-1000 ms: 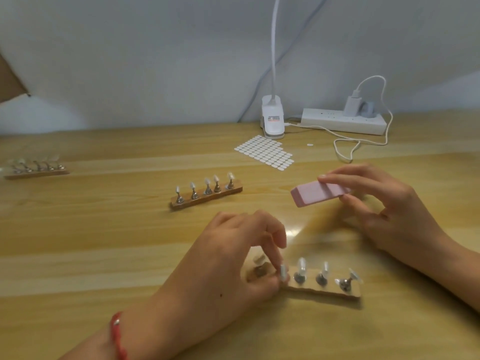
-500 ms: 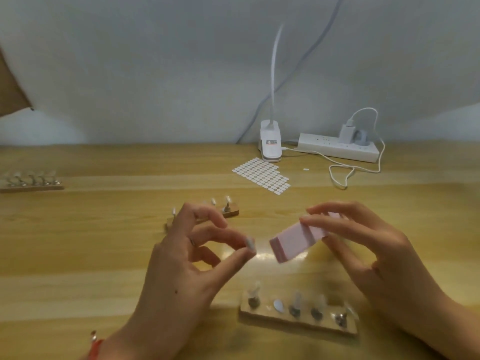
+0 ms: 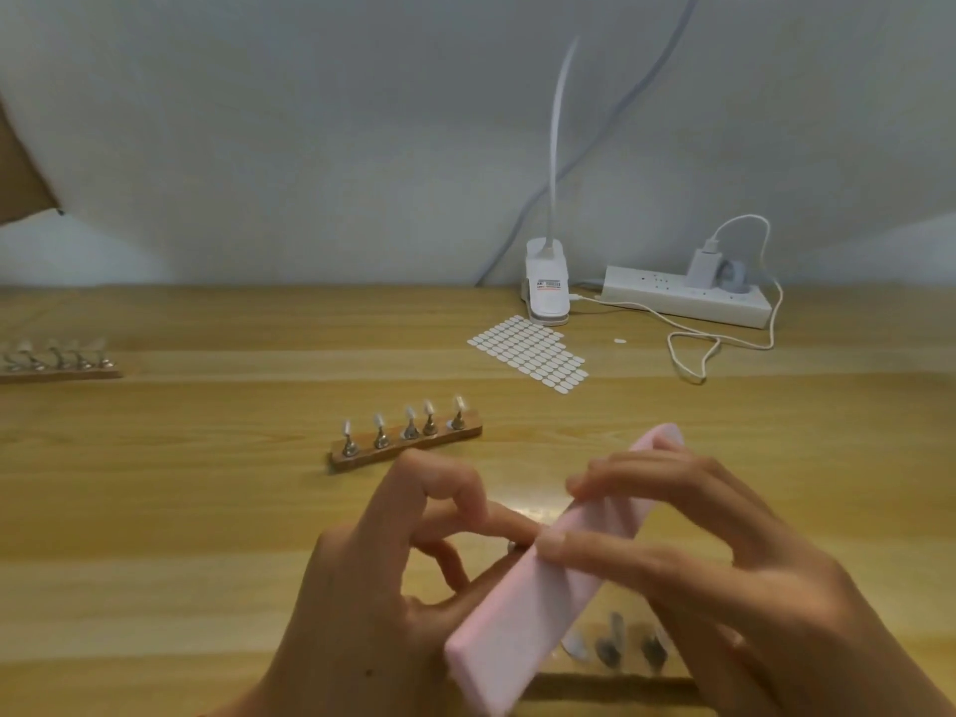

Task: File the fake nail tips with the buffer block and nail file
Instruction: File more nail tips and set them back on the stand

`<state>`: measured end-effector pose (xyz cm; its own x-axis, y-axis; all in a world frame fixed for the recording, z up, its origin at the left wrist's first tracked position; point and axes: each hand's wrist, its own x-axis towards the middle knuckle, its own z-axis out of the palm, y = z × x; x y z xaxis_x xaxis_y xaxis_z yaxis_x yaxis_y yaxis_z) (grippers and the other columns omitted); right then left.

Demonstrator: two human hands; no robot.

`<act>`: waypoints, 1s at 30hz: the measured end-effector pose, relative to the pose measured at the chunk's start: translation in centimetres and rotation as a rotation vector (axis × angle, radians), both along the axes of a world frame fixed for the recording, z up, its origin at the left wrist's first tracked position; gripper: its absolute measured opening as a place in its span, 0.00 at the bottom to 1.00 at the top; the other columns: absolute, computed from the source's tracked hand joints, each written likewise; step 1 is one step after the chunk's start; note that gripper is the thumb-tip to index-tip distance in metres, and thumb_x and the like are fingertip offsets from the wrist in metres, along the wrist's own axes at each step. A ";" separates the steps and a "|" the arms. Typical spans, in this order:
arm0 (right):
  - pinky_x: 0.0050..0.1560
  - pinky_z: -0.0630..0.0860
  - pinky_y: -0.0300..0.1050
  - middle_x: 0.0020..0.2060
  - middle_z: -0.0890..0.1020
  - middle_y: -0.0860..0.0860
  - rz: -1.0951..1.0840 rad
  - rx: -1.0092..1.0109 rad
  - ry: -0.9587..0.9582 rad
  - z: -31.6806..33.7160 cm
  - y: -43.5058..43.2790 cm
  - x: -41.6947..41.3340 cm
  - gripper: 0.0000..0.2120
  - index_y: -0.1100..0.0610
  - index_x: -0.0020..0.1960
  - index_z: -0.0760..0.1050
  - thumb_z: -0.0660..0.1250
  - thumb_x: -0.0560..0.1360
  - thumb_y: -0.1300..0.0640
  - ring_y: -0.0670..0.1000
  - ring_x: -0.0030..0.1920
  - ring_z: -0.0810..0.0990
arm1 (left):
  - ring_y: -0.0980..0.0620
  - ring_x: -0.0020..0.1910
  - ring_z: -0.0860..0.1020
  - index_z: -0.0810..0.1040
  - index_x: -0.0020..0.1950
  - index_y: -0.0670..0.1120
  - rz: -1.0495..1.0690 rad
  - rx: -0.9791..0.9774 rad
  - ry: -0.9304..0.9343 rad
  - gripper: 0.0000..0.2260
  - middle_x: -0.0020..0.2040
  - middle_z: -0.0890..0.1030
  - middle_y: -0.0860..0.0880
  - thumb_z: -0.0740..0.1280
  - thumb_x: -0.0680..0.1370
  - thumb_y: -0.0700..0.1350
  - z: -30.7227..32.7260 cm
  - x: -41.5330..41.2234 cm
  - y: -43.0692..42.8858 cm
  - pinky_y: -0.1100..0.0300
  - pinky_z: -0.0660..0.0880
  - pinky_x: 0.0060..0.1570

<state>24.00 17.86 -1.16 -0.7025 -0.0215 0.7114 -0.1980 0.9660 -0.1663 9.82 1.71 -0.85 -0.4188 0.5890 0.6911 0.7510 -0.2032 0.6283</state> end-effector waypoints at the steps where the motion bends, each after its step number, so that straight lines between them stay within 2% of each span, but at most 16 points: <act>1: 0.65 0.73 0.53 0.56 0.80 0.51 -0.025 -0.014 0.013 0.1 0.3 0.0 0.21 0.45 0.61 0.80 0.62 0.75 0.65 0.51 0.60 0.79 | 0.68 0.40 0.81 0.66 0.46 0.53 0.008 -0.003 0.007 0.20 0.44 0.82 0.67 0.77 0.65 0.47 0.0 0.0 0.0 0.78 0.70 0.30; 3: 0.63 0.75 0.57 0.54 0.81 0.52 -0.090 -0.057 0.031 0.0 0.6 -0.2 0.22 0.47 0.59 0.81 0.66 0.72 0.70 0.53 0.57 0.81 | 0.68 0.42 0.81 0.66 0.46 0.53 0.009 -0.021 0.025 0.18 0.46 0.82 0.66 0.74 0.66 0.48 0.0 -0.1 0.0 0.77 0.71 0.32; 5: 0.62 0.75 0.53 0.55 0.81 0.52 -0.062 -0.046 0.026 -0.1 0.1 -0.1 0.22 0.46 0.59 0.81 0.65 0.74 0.69 0.53 0.57 0.80 | 0.67 0.42 0.81 0.66 0.46 0.53 -0.016 -0.020 0.013 0.16 0.46 0.82 0.66 0.71 0.66 0.48 -0.1 0.0 -0.1 0.76 0.71 0.31; 7: 0.64 0.73 0.49 0.55 0.80 0.52 -0.002 -0.015 0.007 0.2 -0.6 -0.1 0.18 0.44 0.61 0.81 0.60 0.81 0.62 0.52 0.59 0.79 | 0.65 0.38 0.81 0.66 0.46 0.52 -0.017 -0.016 0.007 0.16 0.44 0.82 0.67 0.70 0.66 0.49 -0.1 0.0 -0.1 0.74 0.71 0.28; 10: 0.61 0.74 0.45 0.55 0.80 0.51 -0.074 -0.063 0.006 0.7 0.3 -0.1 0.21 0.45 0.60 0.80 0.65 0.75 0.68 0.54 0.57 0.80 | 0.64 0.38 0.81 0.65 0.45 0.54 0.027 -0.024 0.014 0.15 0.45 0.82 0.69 0.69 0.65 0.51 -0.1 0.2 -0.1 0.76 0.69 0.26; 12: 0.59 0.77 0.46 0.55 0.81 0.51 -0.095 -0.089 -0.006 0.7 0.5 -0.1 0.25 0.45 0.59 0.79 0.68 0.70 0.70 0.54 0.57 0.81 | 0.67 0.40 0.80 0.65 0.45 0.55 0.032 -0.035 0.017 0.15 0.45 0.81 0.69 0.69 0.66 0.52 0.0 0.3 -0.1 0.79 0.68 0.29; 15: 0.61 0.75 0.45 0.56 0.80 0.52 0.006 -0.020 -0.025 0.3 -0.4 -0.3 0.25 0.44 0.62 0.79 0.66 0.74 0.69 0.51 0.59 0.79 | 0.63 0.40 0.81 0.65 0.45 0.56 0.018 -0.033 -0.038 0.17 0.43 0.82 0.69 0.71 0.65 0.51 -0.2 0.2 -0.1 0.76 0.65 0.22; 18: 0.58 0.76 0.40 0.55 0.81 0.51 -0.044 -0.140 -0.009 0.5 0.5 -0.4 0.22 0.44 0.61 0.79 0.68 0.74 0.67 0.47 0.57 0.79 | 0.65 0.39 0.80 0.66 0.44 0.57 0.072 -0.040 -0.025 0.23 0.42 0.81 0.70 0.79 0.63 0.50 -0.1 0.3 0.1 0.75 0.62 0.20; 20: 0.58 0.75 0.37 0.54 0.81 0.51 -0.063 -0.187 -0.005 0.4 0.5 -0.5 0.22 0.44 0.60 0.78 0.68 0.73 0.67 0.46 0.56 0.79 | 0.67 0.40 0.80 0.65 0.44 0.57 0.087 -0.045 -0.020 0.22 0.41 0.81 0.71 0.78 0.63 0.53 0.0 0.3 0.1 0.76 0.63 0.20; 22: 0.60 0.74 0.37 0.55 0.81 0.51 -0.018 -0.112 -0.020 0.2 -0.3 -0.6 0.25 0.46 0.61 0.79 0.68 0.71 0.69 0.50 0.56 0.80 | 0.66 0.40 0.80 0.65 0.44 0.57 0.058 -0.048 -0.034 0.19 0.42 0.81 0.71 0.73 0.61 0.53 0.0 0.2 0.0 0.72 0.65 0.19; 23: 0.62 0.73 0.38 0.55 0.81 0.52 0.004 -0.070 -0.026 0.2 -0.5 -0.6 0.26 0.46 0.62 0.79 0.68 0.71 0.70 0.51 0.57 0.80 | 0.65 0.40 0.81 0.65 0.43 0.57 0.045 -0.044 -0.046 0.18 0.42 0.81 0.70 0.71 0.61 0.53 0.0 0.1 -0.1 0.73 0.65 0.19; 26: 0.60 0.74 0.36 0.55 0.81 0.50 -0.055 -0.160 -0.029 0.6 0.3 -0.5 0.24 0.44 0.61 0.78 0.70 0.73 0.69 0.47 0.56 0.78 | 0.69 0.42 0.80 0.65 0.44 0.56 0.082 -0.041 -0.031 0.18 0.43 0.80 0.72 0.76 0.67 0.52 0.1 0.1 0.1 0.77 0.64 0.23; 28: 0.59 0.73 0.34 0.55 0.80 0.49 -0.068 -0.225 -0.036 0.7 0.2 -0.4 0.24 0.43 0.60 0.78 0.68 0.72 0.67 0.46 0.56 0.78 | 0.69 0.43 0.80 0.66 0.45 0.57 0.072 -0.051 -0.028 0.16 0.45 0.79 0.71 0.74 0.69 0.53 0.1 0.2 0.0 0.77 0.64 0.22; 30: 0.61 0.72 0.34 0.56 0.80 0.50 -0.031 -0.134 -0.059 0.6 -0.9 -0.5 0.26 0.43 0.62 0.78 0.66 0.71 0.69 0.48 0.58 0.78 | 0.65 0.46 0.80 0.66 0.45 0.56 0.031 -0.055 -0.065 0.18 0.46 0.81 0.69 0.75 0.67 0.53 0.1 0.0 -0.2 0.73 0.63 0.20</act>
<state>23.52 16.98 -0.54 -0.7422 0.0932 0.6636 -0.1547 0.9397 -0.3050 9.83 1.52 -0.74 -0.4803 0.6117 0.6286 0.7133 -0.1446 0.6858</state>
